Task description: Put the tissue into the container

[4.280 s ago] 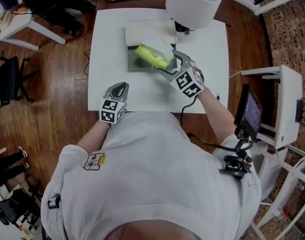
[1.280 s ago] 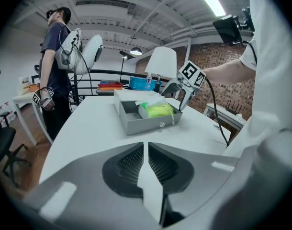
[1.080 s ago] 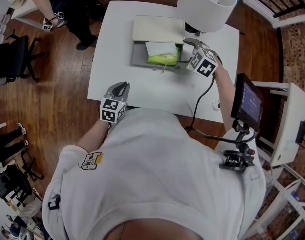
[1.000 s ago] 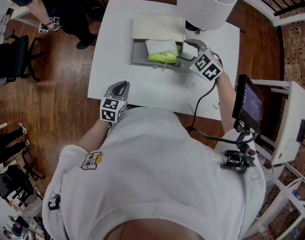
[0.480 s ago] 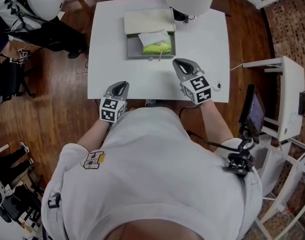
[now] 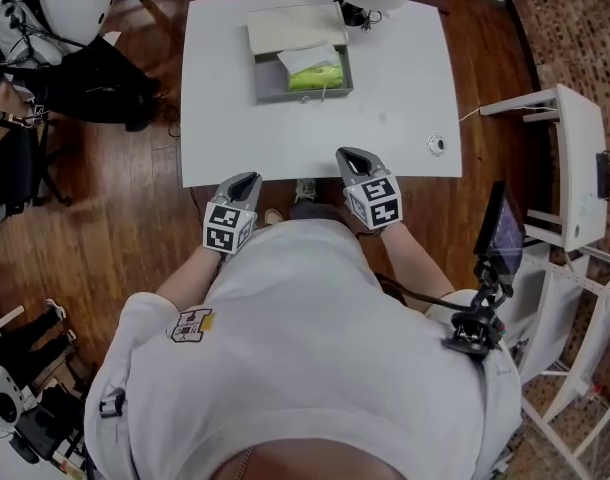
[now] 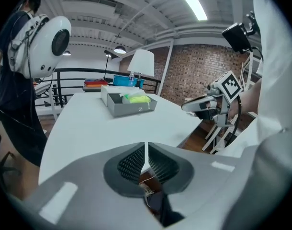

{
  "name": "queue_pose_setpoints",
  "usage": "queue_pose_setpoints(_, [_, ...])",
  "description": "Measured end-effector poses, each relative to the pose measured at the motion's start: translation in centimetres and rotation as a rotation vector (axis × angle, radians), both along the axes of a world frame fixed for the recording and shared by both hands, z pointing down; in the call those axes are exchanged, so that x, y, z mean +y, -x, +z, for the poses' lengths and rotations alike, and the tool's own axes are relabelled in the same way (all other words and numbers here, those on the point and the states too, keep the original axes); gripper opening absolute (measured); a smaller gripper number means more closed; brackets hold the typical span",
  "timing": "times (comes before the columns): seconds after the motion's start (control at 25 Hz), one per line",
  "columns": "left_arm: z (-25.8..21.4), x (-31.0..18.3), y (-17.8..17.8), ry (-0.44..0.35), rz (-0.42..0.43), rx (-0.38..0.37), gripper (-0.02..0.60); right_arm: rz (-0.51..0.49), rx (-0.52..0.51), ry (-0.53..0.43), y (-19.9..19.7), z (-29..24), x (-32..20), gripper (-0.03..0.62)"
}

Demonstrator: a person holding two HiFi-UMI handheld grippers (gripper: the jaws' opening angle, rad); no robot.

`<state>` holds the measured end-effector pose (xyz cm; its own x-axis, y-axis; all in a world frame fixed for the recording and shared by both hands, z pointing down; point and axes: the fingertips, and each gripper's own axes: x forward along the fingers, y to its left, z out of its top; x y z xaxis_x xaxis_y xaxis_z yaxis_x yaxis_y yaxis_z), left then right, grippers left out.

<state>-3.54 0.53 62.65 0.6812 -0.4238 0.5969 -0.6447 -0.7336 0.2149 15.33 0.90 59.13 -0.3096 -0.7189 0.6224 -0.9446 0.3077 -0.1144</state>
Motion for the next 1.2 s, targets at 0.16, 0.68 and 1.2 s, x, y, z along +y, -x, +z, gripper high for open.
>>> queue_pose_setpoints(0.16, [0.2, 2.8, 1.1, 0.034, 0.019, 0.013, 0.015, 0.021, 0.036, 0.022, 1.3, 0.4, 3.2, 0.0])
queue_pose_setpoints(0.68, [-0.3, 3.8, 0.1, 0.003, 0.002, 0.011, 0.015, -0.085, 0.103, 0.046, 2.0, 2.0, 6.6, 0.0])
queue_pose_setpoints(1.2, [-0.5, 3.6, -1.1, -0.016, -0.034, 0.019, 0.015, -0.143, 0.113, 0.038, 1.9, 2.1, 6.6, 0.0])
